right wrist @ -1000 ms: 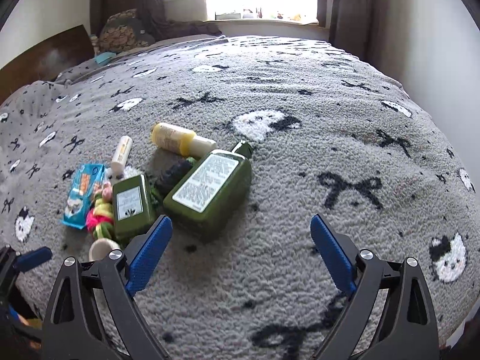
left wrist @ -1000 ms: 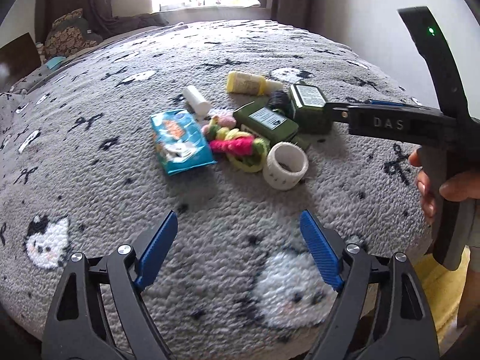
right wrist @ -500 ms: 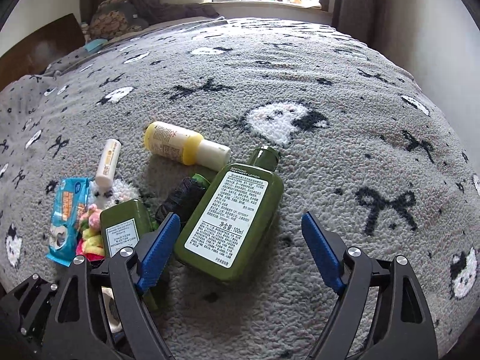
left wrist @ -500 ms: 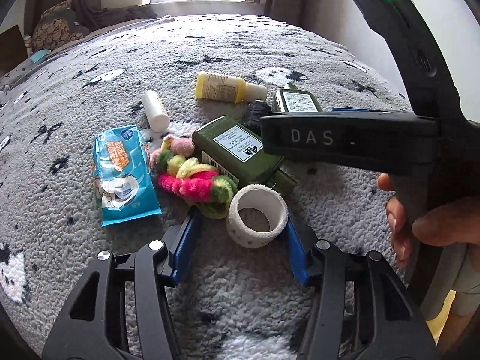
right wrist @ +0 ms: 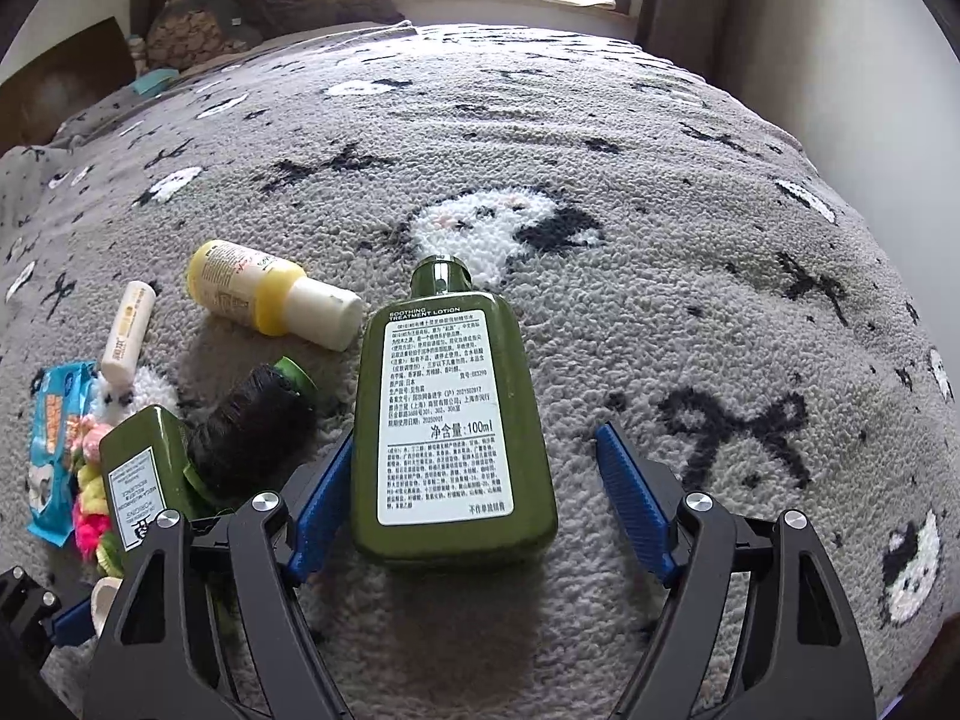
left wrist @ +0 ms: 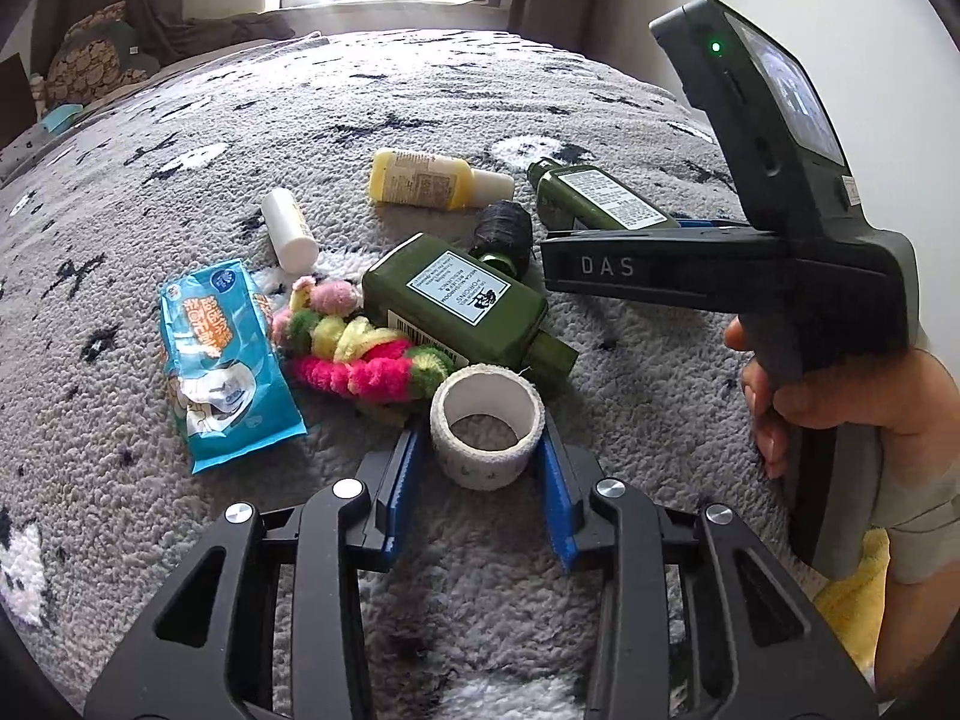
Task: Collect trash
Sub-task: 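Grasp the green bottle with the right tool while the left tool grasps the white tape roll, then lower both held items below the bed edge and open both tools over the bin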
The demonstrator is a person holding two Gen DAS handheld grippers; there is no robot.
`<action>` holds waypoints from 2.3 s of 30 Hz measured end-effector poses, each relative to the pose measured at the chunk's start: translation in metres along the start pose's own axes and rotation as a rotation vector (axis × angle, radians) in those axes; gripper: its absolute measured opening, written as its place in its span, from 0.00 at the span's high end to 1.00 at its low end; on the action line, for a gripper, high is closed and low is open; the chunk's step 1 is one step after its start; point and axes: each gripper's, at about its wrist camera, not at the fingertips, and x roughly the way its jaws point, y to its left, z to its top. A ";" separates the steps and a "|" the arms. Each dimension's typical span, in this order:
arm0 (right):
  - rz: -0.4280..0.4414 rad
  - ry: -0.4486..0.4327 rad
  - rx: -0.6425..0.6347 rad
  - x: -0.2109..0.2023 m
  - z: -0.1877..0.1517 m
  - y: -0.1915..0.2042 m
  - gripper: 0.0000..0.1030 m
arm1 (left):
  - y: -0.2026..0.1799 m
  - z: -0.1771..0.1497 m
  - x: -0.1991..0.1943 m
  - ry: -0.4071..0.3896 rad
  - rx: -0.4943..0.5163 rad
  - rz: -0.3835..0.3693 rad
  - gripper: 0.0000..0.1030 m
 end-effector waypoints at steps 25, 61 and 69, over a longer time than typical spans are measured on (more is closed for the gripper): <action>0.077 -0.147 -0.075 -0.139 -0.098 -0.030 0.51 | -0.025 -0.054 -0.094 -0.083 -0.001 0.058 0.70; 0.261 0.100 -0.136 -0.163 -0.278 0.004 0.51 | -0.041 -0.222 -0.106 0.143 -0.027 0.067 0.70; 0.281 0.240 -0.116 -0.126 -0.299 0.009 0.51 | -0.038 -0.252 -0.059 0.298 -0.032 0.027 0.70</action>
